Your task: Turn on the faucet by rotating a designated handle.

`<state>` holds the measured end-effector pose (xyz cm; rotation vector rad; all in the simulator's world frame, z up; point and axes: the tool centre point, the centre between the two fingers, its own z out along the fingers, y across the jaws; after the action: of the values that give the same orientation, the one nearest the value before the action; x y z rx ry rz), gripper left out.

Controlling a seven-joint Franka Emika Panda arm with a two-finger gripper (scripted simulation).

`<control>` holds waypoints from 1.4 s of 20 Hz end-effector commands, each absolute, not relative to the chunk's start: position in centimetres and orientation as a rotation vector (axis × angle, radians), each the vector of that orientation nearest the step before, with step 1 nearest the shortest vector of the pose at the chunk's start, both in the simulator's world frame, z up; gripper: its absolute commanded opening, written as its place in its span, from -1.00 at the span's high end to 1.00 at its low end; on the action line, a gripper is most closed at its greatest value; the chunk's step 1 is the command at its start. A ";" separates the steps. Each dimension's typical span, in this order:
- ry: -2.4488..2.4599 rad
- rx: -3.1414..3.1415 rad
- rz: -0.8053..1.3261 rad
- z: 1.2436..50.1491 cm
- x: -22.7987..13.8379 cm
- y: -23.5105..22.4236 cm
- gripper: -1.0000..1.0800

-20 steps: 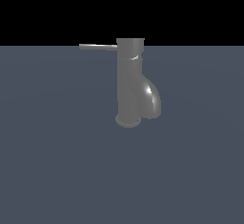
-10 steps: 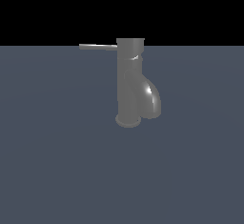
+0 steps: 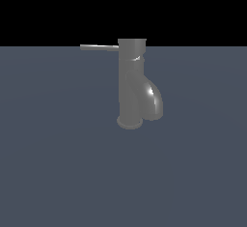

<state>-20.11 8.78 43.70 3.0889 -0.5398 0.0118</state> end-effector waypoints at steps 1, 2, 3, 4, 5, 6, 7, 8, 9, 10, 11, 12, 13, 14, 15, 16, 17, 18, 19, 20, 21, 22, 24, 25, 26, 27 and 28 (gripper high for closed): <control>-0.628 3.074 0.011 42.9 -19.1 9.6 1.00; -0.663 3.067 0.010 42.5 -18.7 9.9 1.00; -0.697 3.060 0.010 42.2 -18.2 10.1 1.00; -0.731 3.052 0.010 41.9 -17.8 10.4 1.00; -0.765 3.044 0.009 41.6 -17.4 10.7 1.00; -0.800 3.036 0.009 41.2 -16.9 10.9 1.00; -0.834 3.027 0.008 40.9 -16.4 11.2 1.00; -0.867 3.018 0.008 40.6 -16.0 11.4 1.00; -0.901 3.009 0.007 40.3 -15.5 11.6 1.00; -0.935 2.999 0.007 39.9 -15.0 11.8 1.00; -0.968 2.989 0.007 39.6 -14.6 12.0 1.00; -1.002 2.978 0.006 39.3 -14.1 12.2 1.00; -1.035 2.967 0.006 39.0 -13.6 12.4 1.00; -1.068 2.956 0.005 38.6 -13.1 12.6 1.00; -1.101 2.944 0.005 38.3 -12.6 12.7 1.00; -1.133 2.932 0.005 38.0 -12.1 12.8 1.00; -1.165 2.920 0.004 37.7 -11.6 13.0 1.00; -1.198 2.907 0.004 37.4 -11.1 13.1 1.00; -1.230 2.894 0.004 37.1 -10.6 13.2 1.00; -1.262 2.880 0.003 36.8 -10.1 13.3 1.00; -1.293 2.867 0.003 36.4 -9.6 13.4 1.00; -1.325 2.853 0.003 36.1 -9.1 13.4 1.00; -1.387 2.823 0.002 35.5 -8.1 13.5 1.00; -1.418 2.808 0.002 35.2 -7.6 13.5 1.00; -1.449 2.792 0.002 34.9 -7.1 13.6 1.00; -1.479 2.776 0.001 34.6 -6.6 13.6 1.00; -1.510 2.760 0.001 34.3 -6.0 13.6 1.00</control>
<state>-6.84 13.55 34.74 2.7850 -1.4616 0.0012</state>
